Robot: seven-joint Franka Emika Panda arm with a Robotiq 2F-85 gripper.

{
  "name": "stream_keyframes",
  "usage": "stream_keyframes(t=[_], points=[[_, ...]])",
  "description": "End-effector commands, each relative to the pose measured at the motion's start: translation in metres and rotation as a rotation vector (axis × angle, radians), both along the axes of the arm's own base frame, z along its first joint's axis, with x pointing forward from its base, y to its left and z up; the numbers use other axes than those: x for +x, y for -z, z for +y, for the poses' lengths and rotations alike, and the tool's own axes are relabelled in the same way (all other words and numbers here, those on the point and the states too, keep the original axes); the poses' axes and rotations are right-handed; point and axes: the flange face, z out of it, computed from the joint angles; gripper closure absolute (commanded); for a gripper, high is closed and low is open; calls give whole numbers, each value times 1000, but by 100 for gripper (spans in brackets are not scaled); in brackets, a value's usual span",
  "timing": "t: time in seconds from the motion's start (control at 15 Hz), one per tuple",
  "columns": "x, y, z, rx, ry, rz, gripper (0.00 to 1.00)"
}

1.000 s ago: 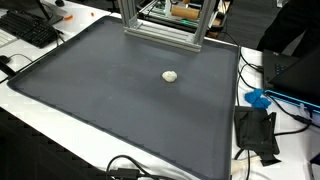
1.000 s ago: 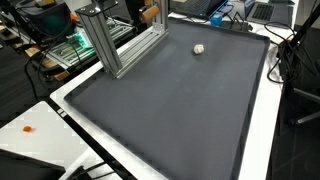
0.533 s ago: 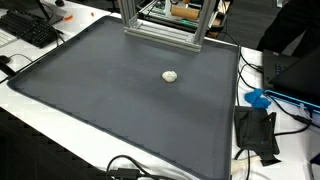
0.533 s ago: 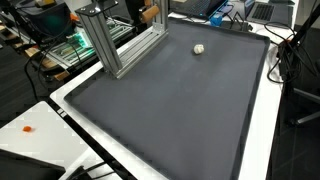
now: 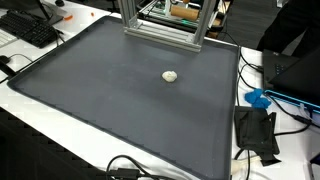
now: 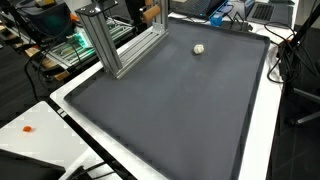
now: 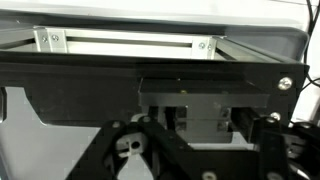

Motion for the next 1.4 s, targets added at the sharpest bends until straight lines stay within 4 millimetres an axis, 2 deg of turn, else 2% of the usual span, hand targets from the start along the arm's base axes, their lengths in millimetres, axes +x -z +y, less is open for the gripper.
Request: stream_keyframes(t=[0.0,0.07,0.27,0.73,0.8,0.87,0.93,1.0,1.13,1.33], points=[[-10,10,3,14,2,6,45],[-10,10,4,15,1,3,58],[-10,11,3,15,2,4,78],[-10,19,5,13,-5,13,78],[-10,20,6,12,-9,14,72],[-10,20,6,12,-9,14,35],[-10,20,6,12,-10,13,48],[-11,21,7,12,-12,15,70],[-11,22,6,9,-14,11,78],[-11,23,7,10,-16,11,78]])
